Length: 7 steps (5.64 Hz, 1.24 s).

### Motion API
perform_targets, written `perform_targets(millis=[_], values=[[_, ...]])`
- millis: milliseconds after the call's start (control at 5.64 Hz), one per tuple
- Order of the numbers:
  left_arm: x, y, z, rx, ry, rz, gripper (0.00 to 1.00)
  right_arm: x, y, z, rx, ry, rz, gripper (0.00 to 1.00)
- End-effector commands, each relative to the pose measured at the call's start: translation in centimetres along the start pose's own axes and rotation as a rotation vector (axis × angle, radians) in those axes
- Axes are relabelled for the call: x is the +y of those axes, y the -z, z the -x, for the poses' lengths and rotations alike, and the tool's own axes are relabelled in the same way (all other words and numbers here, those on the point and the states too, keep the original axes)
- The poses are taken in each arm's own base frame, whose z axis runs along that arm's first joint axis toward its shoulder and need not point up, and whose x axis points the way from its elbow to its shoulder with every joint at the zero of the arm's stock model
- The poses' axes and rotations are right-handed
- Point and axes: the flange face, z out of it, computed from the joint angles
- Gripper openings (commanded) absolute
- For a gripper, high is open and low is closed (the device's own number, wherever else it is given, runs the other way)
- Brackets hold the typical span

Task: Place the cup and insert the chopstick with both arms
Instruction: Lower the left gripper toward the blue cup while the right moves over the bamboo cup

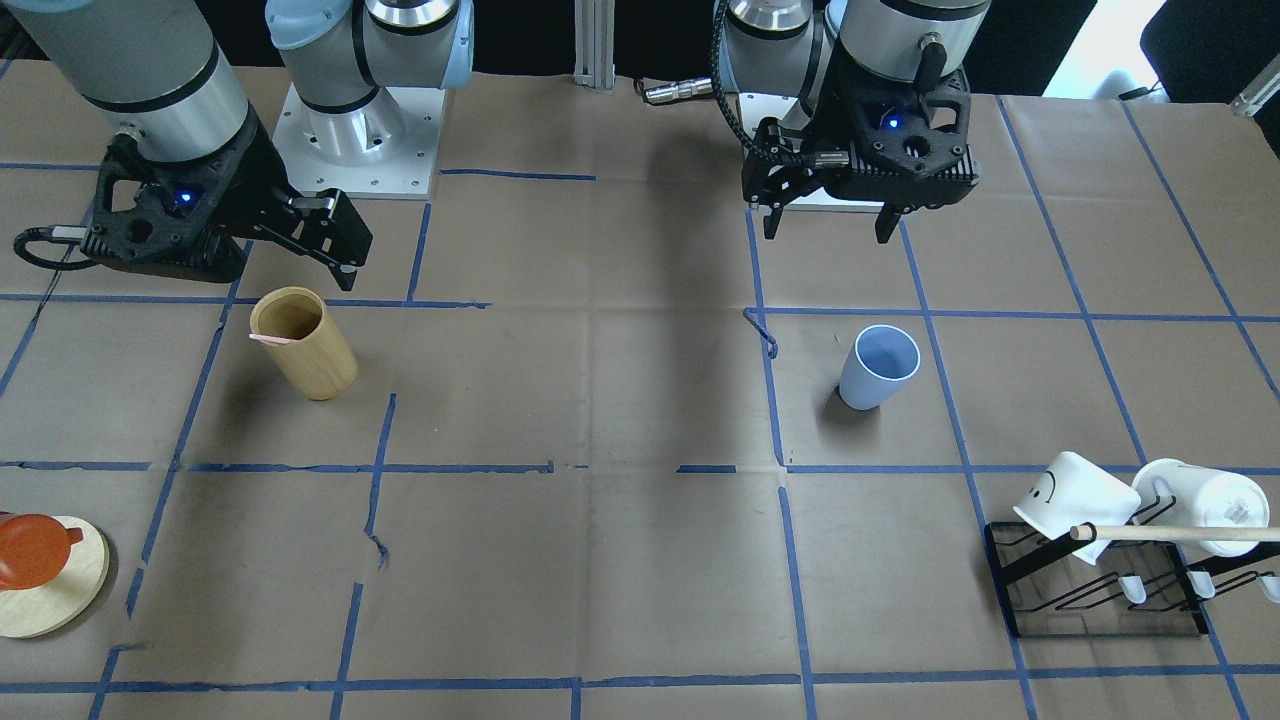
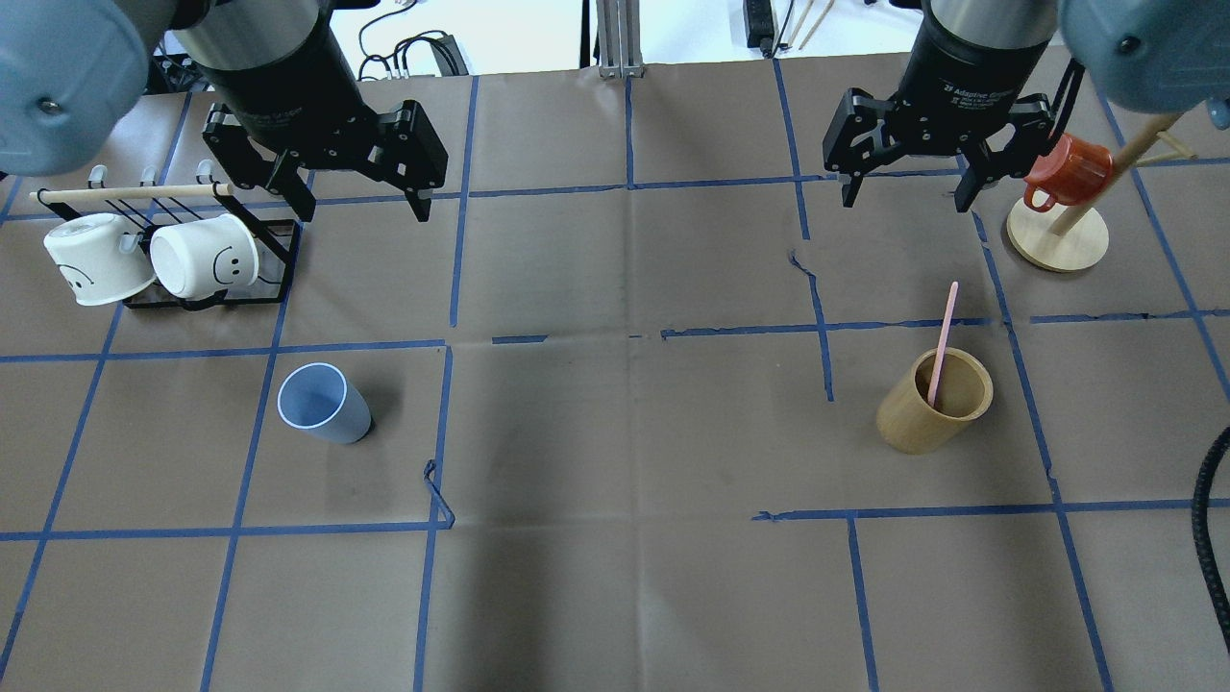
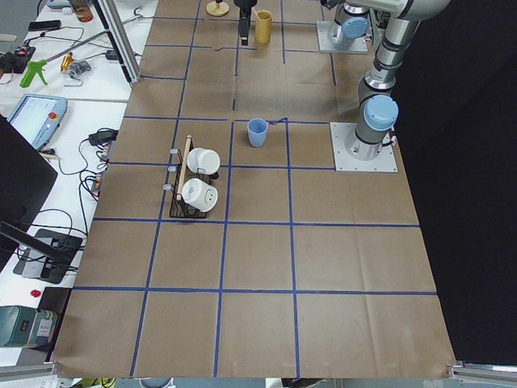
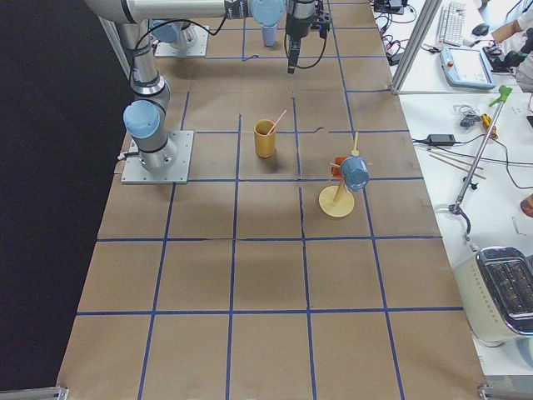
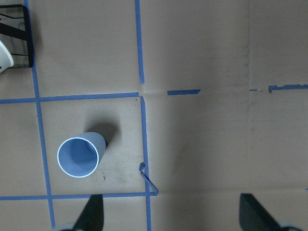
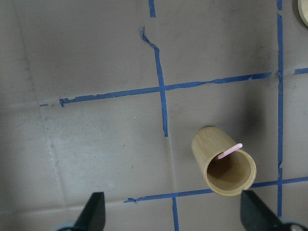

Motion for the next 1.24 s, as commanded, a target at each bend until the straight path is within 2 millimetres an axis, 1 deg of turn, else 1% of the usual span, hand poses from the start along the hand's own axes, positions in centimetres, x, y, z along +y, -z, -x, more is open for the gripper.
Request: perform_targets(millis=[0, 177, 355, 532, 710, 887, 1065], values=[[-0.2, 0.2, 1.6, -0.003, 0.023, 0.001, 0.99, -0.5, 0.7, -2.8, 0.007, 0.077, -0.020, 1.00], [-0.4, -2.0, 3.8, -0.003, -0.039, 0.052, 0.99, -1.2, 0.4, -6.0, 0.011, 0.094, -0.015, 1.00], [0.2, -5.8, 6.2, 0.008, -0.049, 0.110, 0.99, -1.5, -0.1, -8.3, 0.005, 0.104, -0.006, 1.00], [-0.3, -10.6, 11.1, 0.026, -0.063, 0.091, 0.99, -1.4, -1.4, -8.8, 0.001, 0.101, -0.018, 1.00], [1.1, -15.6, 12.6, 0.028, -0.081, 0.087, 0.99, -0.2, -3.2, -8.7, 0.009, 0.143, -0.092, 1.00], [2.4, -19.3, 13.1, 0.023, -0.081, 0.072, 0.99, 1.7, -6.3, -8.5, 0.013, 0.143, -0.154, 1.00], [3.5, -22.7, 12.8, 0.026, -0.077, 0.074, 0.99, 2.9, -9.4, -8.4, 0.021, 0.142, -0.230, 1.00]])
